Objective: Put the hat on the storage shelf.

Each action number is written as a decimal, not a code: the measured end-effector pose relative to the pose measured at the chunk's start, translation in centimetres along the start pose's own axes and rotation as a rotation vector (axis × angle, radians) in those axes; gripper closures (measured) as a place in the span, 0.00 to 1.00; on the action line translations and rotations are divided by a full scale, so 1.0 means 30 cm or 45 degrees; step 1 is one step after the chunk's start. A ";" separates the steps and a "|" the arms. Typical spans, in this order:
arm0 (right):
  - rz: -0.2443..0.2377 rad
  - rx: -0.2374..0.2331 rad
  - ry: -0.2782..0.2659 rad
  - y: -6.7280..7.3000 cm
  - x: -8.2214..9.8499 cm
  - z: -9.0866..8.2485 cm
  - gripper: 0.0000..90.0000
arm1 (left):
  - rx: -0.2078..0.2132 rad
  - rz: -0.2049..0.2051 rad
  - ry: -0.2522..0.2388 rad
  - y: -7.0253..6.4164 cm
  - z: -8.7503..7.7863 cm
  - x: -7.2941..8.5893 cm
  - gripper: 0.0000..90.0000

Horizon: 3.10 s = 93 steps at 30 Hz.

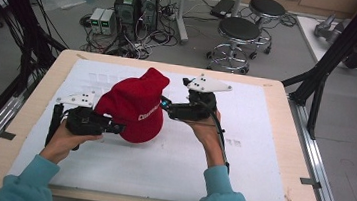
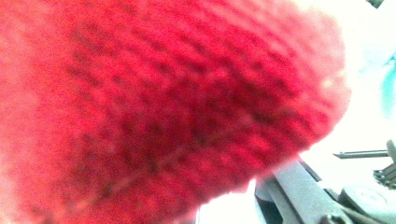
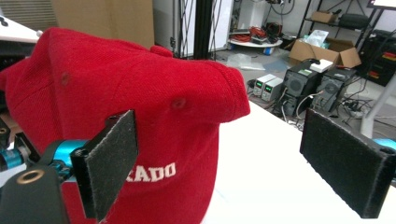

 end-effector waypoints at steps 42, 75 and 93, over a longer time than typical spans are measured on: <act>0.196 0.200 0.121 -0.142 0.364 -0.347 0.01 | -0.574 0.144 -0.113 0.147 -0.015 -0.263 0.95; 0.305 0.390 -0.050 -0.146 0.631 -0.468 0.01 | -0.869 0.169 0.011 0.277 0.165 -0.211 0.95; 0.308 0.422 -0.090 -0.145 0.649 -0.472 0.01 | -0.948 0.132 -0.019 0.277 0.205 -0.190 0.95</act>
Point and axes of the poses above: each handheld gripper's, and its own axes: z roughly forward along the jaws, x roughly out of its underside, y roughly to its left, the point moved 8 cm from there along z, roughly forward along the jaws
